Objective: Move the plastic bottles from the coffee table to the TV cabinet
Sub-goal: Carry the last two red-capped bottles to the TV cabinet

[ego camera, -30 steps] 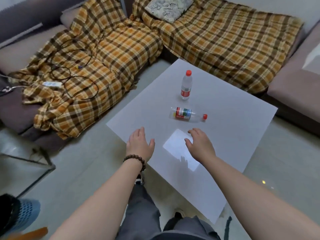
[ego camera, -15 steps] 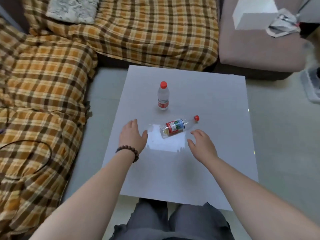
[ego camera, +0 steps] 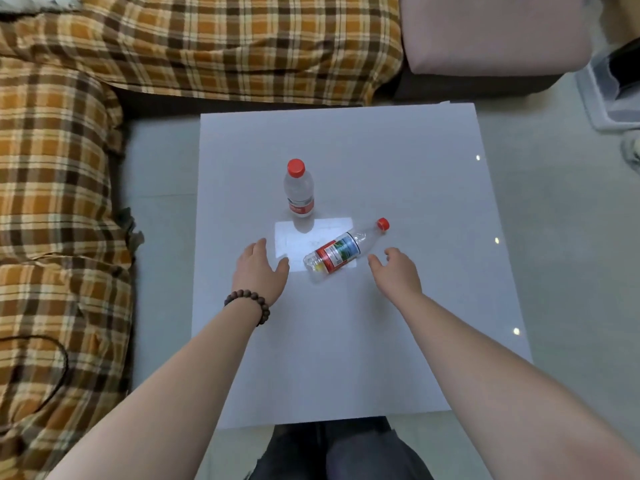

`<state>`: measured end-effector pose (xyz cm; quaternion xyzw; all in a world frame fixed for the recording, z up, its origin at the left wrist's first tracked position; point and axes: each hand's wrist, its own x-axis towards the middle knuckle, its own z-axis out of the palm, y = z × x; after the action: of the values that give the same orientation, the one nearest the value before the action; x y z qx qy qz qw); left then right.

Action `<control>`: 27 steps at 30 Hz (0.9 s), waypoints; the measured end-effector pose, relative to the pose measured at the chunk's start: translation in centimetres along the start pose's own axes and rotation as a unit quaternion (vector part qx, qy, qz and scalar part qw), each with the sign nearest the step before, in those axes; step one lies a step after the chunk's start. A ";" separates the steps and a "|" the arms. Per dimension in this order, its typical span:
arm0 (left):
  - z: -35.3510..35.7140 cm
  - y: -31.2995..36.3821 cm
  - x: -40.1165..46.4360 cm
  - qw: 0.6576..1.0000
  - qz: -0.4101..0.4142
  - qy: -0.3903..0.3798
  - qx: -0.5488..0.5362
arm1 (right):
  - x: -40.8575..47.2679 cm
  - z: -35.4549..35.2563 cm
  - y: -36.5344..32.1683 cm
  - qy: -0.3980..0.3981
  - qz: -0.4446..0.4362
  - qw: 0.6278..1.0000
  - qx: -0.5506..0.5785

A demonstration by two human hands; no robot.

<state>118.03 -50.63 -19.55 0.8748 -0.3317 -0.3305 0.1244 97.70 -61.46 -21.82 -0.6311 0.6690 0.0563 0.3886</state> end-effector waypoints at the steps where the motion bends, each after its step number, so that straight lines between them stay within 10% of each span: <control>1: 0.3 0.0 1.0 1.000 -0.003 -0.002 -0.006 | 1.3 0.4 -0.3 0.001 0.021 1.000 0.016; 10: 3.9 1.3 9.3 0.998 -0.022 0.005 -0.064 | 10.8 6.2 -2.3 -0.001 0.151 0.984 0.094; 27: 3.1 7.0 12.9 0.968 0.026 0.105 -0.228 | 10.1 5.3 -1.4 0.005 0.023 0.991 0.134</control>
<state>119.72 -64.44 -25.25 0.8442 -0.2555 -0.3002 0.3631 102.34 -66.83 -30.85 -0.5577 0.6867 -0.0281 0.4654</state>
